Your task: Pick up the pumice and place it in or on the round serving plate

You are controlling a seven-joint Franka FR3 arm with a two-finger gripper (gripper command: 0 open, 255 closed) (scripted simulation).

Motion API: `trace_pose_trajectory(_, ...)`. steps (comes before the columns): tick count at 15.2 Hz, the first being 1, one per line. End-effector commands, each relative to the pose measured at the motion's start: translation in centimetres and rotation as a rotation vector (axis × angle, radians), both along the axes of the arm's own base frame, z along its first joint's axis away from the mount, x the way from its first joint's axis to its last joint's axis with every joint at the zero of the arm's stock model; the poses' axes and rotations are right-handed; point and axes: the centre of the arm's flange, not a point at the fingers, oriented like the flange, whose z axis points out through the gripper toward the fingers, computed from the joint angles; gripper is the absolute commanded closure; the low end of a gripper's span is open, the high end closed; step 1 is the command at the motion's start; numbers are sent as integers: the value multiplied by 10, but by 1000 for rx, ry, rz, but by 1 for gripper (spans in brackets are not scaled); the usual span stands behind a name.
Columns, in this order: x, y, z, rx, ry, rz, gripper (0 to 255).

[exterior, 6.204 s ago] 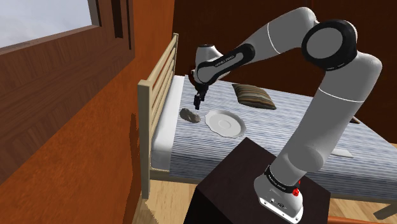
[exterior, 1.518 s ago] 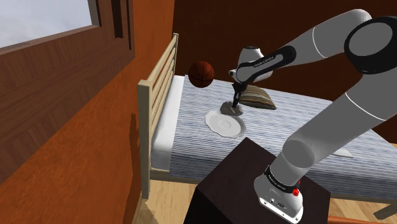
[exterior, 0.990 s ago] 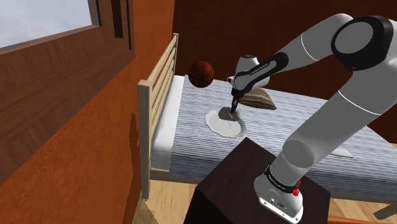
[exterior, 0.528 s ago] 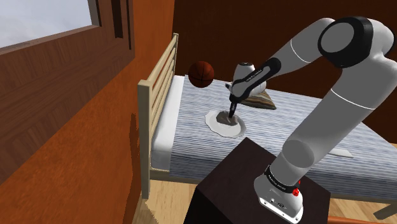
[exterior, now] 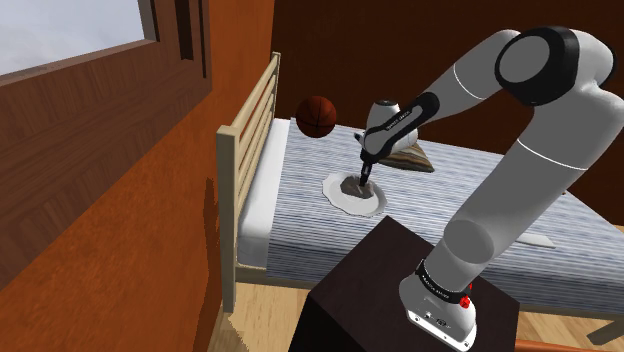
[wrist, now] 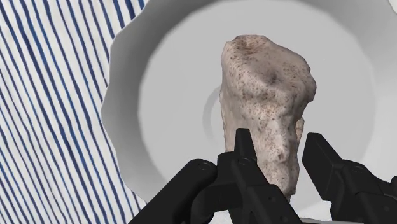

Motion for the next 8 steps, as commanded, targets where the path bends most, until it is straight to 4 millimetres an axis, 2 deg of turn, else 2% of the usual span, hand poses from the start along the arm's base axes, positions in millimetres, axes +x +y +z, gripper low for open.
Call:
trace_pose_trajectory(1,1,2,-1,0,0,6,255)
trace_pose_trajectory(2,1,2,-1,0,0,6,0)
trace_pose_trajectory(7,1,2,-1,0,0,6,0)
trace_pose_trajectory(8,2,4,12,0,0,6,0)
